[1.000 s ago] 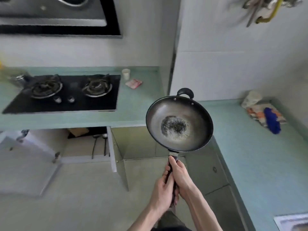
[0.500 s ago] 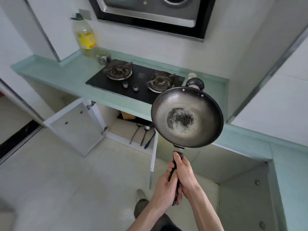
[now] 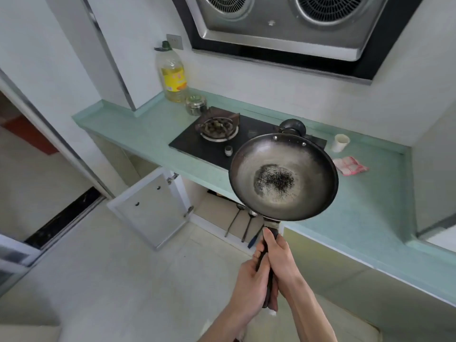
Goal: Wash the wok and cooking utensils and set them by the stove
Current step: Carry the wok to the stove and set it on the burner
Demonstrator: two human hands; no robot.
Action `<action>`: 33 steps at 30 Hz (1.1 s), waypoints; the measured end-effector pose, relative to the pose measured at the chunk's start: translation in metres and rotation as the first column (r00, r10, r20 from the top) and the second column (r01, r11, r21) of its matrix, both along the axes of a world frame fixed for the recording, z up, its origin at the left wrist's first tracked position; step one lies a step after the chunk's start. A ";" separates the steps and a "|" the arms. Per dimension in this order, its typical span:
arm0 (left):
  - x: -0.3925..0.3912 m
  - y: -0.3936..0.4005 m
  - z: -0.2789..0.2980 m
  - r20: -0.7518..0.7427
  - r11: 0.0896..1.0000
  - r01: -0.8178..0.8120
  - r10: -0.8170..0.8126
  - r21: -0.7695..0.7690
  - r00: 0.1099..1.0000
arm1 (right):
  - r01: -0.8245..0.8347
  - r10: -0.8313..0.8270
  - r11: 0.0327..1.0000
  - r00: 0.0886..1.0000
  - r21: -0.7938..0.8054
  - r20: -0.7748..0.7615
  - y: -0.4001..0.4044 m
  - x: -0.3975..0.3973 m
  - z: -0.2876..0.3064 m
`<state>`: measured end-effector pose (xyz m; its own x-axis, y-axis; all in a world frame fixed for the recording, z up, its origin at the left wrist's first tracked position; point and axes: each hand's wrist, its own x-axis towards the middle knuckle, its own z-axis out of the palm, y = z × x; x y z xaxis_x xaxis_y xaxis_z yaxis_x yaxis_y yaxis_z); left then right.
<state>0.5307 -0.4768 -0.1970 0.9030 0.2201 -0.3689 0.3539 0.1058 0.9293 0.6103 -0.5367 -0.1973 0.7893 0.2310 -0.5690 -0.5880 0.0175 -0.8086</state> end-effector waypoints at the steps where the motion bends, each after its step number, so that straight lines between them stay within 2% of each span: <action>1: 0.010 0.011 0.002 0.008 1.000 -0.011 0.011 0.007 1.000 | -0.008 0.008 1.000 1.000 0.001 0.007 0.011 0.011 0.001; 7: 0.052 0.071 0.010 -0.021 0.998 -0.043 0.044 0.046 0.999 | -0.077 0.079 0.996 0.995 -0.034 0.065 0.073 0.057 0.007; 20: 0.099 0.181 0.004 -0.068 0.982 -0.182 0.184 0.045 0.981 | -0.197 0.197 0.980 0.980 -0.007 -0.012 0.194 0.108 -0.003; 27: 0.144 0.277 -0.009 -0.032 0.989 -0.150 0.150 0.002 0.988 | -0.165 0.168 0.983 0.985 -0.074 0.038 0.286 0.153 -0.011; 33: 0.195 0.366 -0.004 -0.005 0.999 -0.048 0.047 -0.024 0.999 | -0.013 0.012 1.000 1.000 -0.009 -0.005 0.368 0.200 -0.005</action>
